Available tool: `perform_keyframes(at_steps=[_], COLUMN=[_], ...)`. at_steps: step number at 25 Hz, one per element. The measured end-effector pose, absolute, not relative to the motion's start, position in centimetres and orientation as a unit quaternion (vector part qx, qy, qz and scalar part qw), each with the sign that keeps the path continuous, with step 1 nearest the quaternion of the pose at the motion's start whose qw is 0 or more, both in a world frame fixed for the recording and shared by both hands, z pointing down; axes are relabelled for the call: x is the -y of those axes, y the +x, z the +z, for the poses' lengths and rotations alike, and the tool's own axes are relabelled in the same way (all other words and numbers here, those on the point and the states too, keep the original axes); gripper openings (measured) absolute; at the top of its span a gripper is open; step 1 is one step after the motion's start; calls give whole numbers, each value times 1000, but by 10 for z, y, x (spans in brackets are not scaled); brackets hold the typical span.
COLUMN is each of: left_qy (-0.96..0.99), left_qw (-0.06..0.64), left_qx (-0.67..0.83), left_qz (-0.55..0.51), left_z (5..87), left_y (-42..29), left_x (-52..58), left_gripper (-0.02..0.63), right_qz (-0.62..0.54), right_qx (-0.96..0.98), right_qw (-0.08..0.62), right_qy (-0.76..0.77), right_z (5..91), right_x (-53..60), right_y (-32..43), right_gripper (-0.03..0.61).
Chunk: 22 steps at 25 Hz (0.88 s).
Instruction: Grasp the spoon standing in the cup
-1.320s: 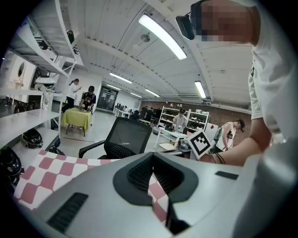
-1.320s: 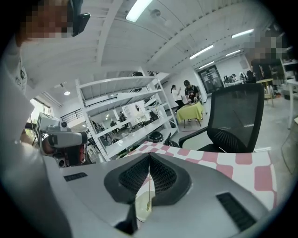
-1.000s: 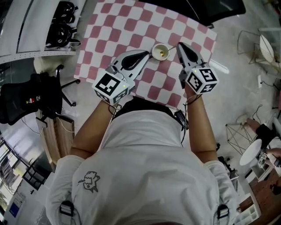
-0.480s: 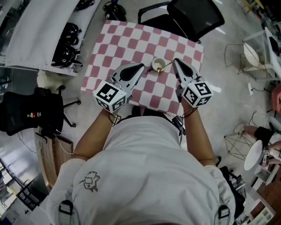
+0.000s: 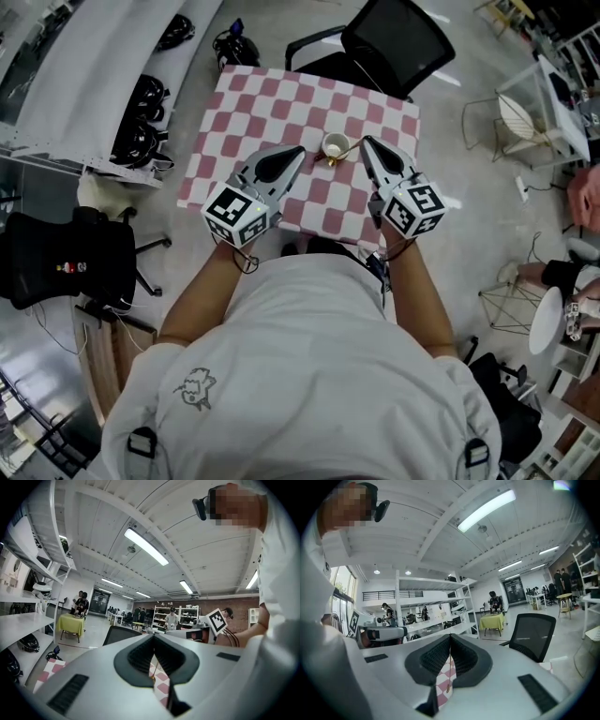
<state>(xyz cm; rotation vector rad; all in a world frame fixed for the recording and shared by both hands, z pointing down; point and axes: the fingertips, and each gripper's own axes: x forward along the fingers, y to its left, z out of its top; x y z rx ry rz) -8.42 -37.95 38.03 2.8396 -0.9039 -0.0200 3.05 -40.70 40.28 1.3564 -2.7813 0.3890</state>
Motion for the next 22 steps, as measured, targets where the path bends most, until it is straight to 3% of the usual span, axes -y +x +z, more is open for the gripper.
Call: perform_keyframes(at_steps=[17,22], left_qy=[951,950], left_qw=[68,79], left_qx=[303,302], left_qz=[3,12], left_z=[373,377], left_y=[-57,-12], left_x=[343,320], left_gripper=[14,14], right_qz=[109,110], right_qx=[903,912], right_qw=[0,6], right_qy=[416,396], right_z=[387,384], right_x=[357,338], right_y=[51,79], right_gripper=[34,34])
